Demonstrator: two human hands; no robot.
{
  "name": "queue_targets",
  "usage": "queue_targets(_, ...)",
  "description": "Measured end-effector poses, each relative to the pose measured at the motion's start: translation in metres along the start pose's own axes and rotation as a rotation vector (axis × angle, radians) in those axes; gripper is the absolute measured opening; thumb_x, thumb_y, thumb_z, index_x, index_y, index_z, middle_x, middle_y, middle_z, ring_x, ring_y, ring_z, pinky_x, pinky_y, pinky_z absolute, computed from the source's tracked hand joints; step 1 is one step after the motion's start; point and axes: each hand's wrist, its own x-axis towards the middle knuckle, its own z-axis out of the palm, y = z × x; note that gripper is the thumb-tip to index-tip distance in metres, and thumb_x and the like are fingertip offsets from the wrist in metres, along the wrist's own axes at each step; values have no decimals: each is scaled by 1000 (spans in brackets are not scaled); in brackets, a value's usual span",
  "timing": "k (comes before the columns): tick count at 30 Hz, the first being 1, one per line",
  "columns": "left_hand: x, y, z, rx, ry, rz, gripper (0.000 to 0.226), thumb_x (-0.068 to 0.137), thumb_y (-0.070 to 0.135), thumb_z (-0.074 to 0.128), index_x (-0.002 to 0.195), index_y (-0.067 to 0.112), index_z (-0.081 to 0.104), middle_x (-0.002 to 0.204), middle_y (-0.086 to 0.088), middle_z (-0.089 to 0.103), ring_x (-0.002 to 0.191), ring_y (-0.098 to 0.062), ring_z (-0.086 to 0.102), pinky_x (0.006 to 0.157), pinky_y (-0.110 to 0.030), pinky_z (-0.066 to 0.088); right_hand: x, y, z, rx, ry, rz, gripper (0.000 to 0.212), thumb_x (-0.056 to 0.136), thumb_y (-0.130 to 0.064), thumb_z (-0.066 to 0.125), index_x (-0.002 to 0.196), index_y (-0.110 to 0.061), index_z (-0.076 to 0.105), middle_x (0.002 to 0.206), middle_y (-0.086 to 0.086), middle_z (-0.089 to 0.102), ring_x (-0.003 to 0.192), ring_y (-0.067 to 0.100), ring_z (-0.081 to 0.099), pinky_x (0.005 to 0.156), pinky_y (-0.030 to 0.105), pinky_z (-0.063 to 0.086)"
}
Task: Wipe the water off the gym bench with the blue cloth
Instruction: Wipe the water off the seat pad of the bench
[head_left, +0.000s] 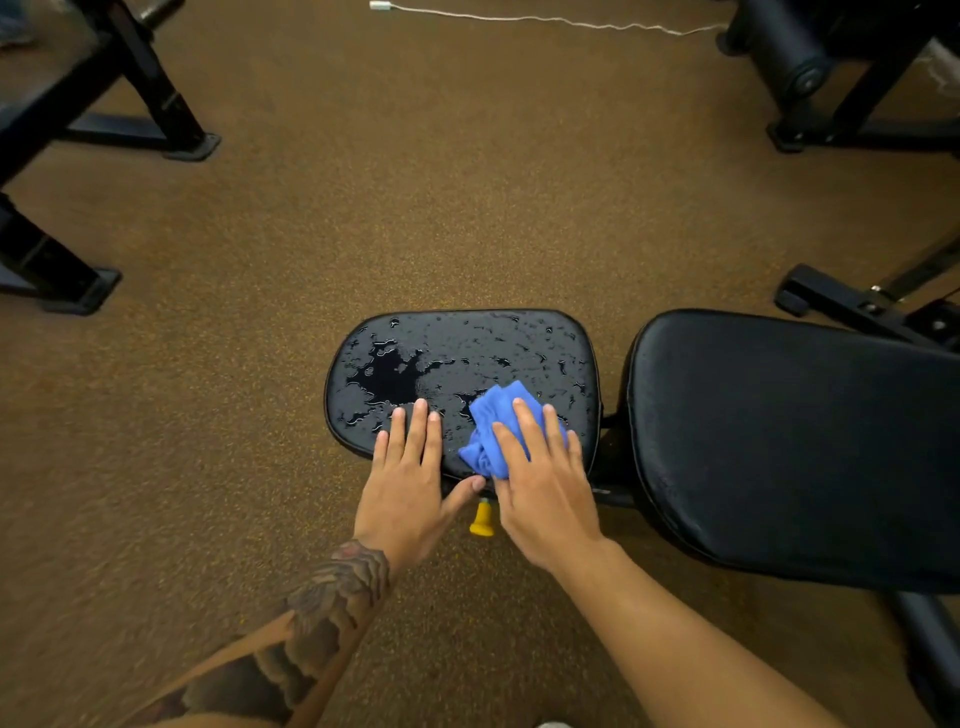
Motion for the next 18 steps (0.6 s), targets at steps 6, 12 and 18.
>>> queue_targets(6,1,-3,-2,-16,0,23,93,88,74,13,150,6,17,159,-10,9,146,-29,6,115,-44,11,-22,27,-6,-92,48,63,42,88,-25,41,126,-12,53,154,14,30,144,36,18,110,58,28)
queue_targets(12,1,-3,2,-31,17,24,90,89,72,17,149,4,23,158,-13,15,146,-32,12,114,-48,18,61,28,-1,43,68,156,52,92,-29,36,141,-13,42,155,18,25,141,41,21,111,56,25)
queue_targets(18,0,-4,5,-31,39,33,90,89,72,21,151,7,15,160,-10,7,147,-29,2,116,-44,7,2,6,-2,64,-41,-150,57,94,-31,38,148,-16,32,161,5,9,148,23,0,119,44,9)
